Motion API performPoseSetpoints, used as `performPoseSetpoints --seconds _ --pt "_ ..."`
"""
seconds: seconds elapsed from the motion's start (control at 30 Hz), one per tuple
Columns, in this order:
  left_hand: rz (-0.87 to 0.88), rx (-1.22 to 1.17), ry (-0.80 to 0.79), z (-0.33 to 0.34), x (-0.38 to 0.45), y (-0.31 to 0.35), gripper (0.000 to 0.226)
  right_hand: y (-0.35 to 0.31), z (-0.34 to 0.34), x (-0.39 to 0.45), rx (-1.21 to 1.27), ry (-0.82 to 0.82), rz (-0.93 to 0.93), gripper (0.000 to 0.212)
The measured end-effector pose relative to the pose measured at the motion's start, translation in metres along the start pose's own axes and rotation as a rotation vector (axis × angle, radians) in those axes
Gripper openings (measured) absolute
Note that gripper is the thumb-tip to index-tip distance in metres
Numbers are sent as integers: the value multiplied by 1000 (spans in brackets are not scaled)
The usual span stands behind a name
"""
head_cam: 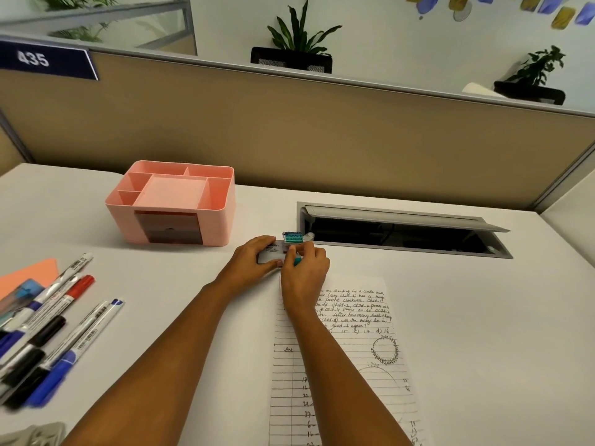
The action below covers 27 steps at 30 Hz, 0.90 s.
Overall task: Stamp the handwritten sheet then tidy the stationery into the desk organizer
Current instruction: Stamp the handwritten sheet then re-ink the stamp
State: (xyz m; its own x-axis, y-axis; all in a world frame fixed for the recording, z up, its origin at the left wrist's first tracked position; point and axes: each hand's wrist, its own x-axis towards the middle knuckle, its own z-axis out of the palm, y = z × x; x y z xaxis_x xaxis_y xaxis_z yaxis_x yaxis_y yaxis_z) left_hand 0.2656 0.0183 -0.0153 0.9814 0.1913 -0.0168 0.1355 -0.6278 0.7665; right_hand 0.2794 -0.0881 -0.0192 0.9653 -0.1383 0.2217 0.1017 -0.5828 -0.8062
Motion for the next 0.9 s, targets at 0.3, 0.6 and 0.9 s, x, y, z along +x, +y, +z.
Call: performPoseSetpoints --seconds 0.3,0.6,0.9 --pt "-45 57 91 -3 -13 10 48 -13 -24 2 80 31 -15 22" --pt "-63 73 331 -12 -52 29 34 -20 -60 -10 124 16 0 21" --pt "-124 44 421 -22 -96 28 29 -30 -83 -37 153 -52 6 17"
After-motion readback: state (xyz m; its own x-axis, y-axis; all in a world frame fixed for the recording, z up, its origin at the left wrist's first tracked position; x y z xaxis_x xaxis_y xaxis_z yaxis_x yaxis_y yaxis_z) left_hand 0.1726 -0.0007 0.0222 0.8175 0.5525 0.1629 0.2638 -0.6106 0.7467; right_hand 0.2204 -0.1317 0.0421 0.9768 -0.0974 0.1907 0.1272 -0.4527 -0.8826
